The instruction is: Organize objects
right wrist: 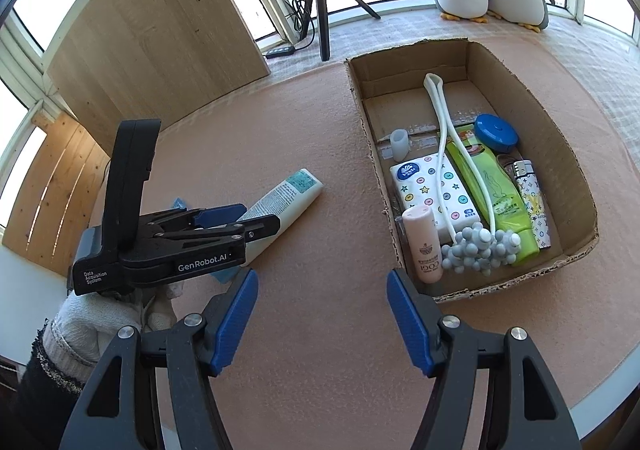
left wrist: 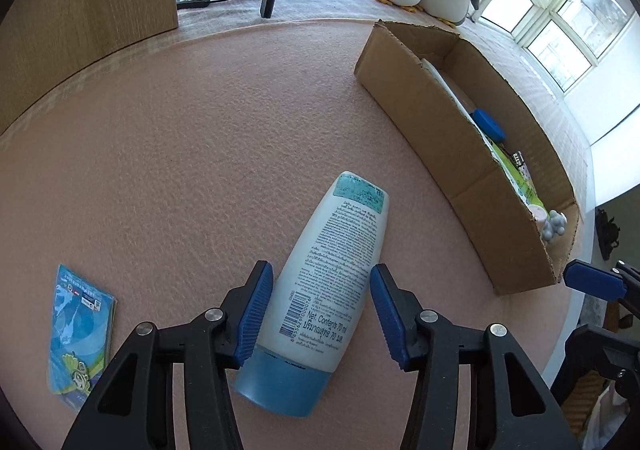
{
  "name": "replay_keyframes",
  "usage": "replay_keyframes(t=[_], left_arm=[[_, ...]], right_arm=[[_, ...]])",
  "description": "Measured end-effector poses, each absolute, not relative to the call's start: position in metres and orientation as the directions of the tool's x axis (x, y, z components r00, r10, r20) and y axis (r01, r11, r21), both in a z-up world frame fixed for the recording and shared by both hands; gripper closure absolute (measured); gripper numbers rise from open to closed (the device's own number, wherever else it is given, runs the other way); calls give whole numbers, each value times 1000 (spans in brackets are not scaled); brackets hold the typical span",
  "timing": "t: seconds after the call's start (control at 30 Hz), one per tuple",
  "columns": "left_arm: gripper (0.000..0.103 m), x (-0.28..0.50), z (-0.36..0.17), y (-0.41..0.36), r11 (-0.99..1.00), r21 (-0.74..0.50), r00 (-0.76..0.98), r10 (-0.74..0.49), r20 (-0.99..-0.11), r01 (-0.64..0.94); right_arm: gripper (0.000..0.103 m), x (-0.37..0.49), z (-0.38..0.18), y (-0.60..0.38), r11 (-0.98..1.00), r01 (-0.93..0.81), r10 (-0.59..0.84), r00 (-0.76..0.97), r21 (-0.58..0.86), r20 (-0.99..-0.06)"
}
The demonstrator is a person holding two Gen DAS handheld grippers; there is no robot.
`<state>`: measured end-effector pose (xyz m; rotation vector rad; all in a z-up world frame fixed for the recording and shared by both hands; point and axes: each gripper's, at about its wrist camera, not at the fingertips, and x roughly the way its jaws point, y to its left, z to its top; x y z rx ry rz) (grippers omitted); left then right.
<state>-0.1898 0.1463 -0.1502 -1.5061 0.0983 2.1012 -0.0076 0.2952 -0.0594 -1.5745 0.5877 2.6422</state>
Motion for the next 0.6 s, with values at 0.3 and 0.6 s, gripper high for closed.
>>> replay_keyframes(t=[0.3,0.6], left_arm=[[59,-162,-163,88,-897,-338,-258,412,-874,-286],[45,-133,-151,60,-918,-319,-318,383,-867,-236]], right_arm=[[40,-12,-59,282,-931,-164,-208,-494,325,-844],[40,-26,-64,260,-937,-108,-246,-473,332,-846]])
